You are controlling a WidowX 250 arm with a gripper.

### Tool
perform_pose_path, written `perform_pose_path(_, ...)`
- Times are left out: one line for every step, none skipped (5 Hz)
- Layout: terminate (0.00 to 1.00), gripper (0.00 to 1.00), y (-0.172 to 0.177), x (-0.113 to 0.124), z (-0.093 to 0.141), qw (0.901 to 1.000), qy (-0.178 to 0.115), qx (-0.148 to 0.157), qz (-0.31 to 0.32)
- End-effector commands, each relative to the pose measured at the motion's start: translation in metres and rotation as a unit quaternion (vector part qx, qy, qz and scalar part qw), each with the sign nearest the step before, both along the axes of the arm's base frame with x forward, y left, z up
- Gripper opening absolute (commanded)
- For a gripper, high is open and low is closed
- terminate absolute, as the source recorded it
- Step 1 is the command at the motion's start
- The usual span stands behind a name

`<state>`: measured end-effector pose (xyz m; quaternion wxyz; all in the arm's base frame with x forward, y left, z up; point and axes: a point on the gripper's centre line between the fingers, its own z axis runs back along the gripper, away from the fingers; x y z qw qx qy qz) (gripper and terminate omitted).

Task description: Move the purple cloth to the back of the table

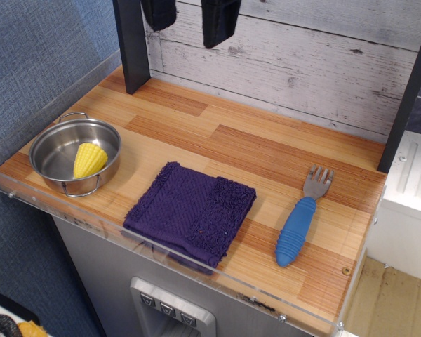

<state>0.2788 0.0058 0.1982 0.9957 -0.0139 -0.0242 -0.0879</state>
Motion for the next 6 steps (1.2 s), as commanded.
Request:
perform_pose_path(0.0,1.0,-0.014,-0.037,-0.015,0.9987,-0.01,0.036,0.034)
perform_pose_path(0.0,1.0,-0.014,-0.051,-0.044,0.9974,-0.003,0.044,0.057)
perform_pose_path(0.0,1.0,-0.017,-0.048,-0.075,0.9978,-0.01,0.043,0.05)
perform_pose_path(0.0,1.0,-0.024,-0.037,-0.092,0.9988,-0.041,0.023,0.016)
perform_pose_path(0.0,1.0,-0.033,-0.03,-0.104,0.9979,-0.064,-0.004,-0.012)
perform_pose_path(0.0,1.0,-0.039,-0.026,-0.113,0.9976,-0.065,-0.014,-0.02)
